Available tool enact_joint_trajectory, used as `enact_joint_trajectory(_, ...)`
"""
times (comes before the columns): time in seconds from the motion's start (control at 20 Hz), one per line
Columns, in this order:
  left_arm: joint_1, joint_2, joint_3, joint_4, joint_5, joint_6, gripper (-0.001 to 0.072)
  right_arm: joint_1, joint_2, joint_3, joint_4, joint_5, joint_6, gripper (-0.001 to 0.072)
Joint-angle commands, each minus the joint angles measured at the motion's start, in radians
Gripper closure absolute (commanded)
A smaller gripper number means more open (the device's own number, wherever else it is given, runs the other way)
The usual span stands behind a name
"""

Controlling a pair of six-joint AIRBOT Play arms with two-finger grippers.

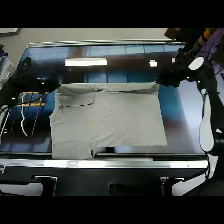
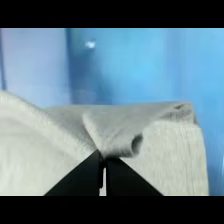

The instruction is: Fold the clothes and pants, and hang the long-sleeved shirts on hangers.

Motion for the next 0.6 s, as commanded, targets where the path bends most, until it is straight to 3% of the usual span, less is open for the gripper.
enact_joint_trajectory(0.0, -0.038, -0.163, 0.074, -0.006, 0.006, -0.014, 0.0689, 0.028, -0.093, -0.001, -0.006, -0.101, 0.010, 0.0674)
enact_joint_trajectory(0.05, -0.036, -0.177, 0.081, -0.007, 0.027, -0.025, 0.0667, 0.032, -0.100, -0.001, -0.007, -0.095, 0.010, 0.0650)
enact_joint_trajectory(0.1, -0.034, -0.180, 0.084, -0.007, 0.052, -0.027, 0.0548, 0.032, -0.101, -0.001, 0.000, -0.083, 0.010, 0.0552)
enact_joint_trajectory(0.15, -0.028, -0.175, 0.092, -0.006, 0.089, -0.026, 0.0380, 0.029, -0.096, 0.001, 0.010, -0.058, 0.010, 0.0432)
enact_joint_trajectory(0.2, -0.016, -0.170, 0.111, -0.006, 0.138, -0.026, 0.0325, 0.016, -0.080, 0.002, 0.011, -0.014, 0.009, 0.0336)
enact_joint_trajectory(0.25, 0.002, -0.159, 0.141, -0.006, 0.210, -0.026, 0.0316, -0.003, -0.058, 0.002, 0.012, 0.041, -0.009, 0.0295)
enact_joint_trajectory(0.4, 0.070, -0.074, 0.185, -0.005, 0.402, -0.022, 0.0316, -0.108, 0.037, 0.000, 0.011, 0.257, -0.161, 0.0294)
enact_joint_trajectory(0.55, 0.135, 0.037, 0.166, 0.031, 0.567, 0.060, 0.0315, -0.258, 0.154, -0.100, 0.072, 0.348, -0.232, 0.0297)
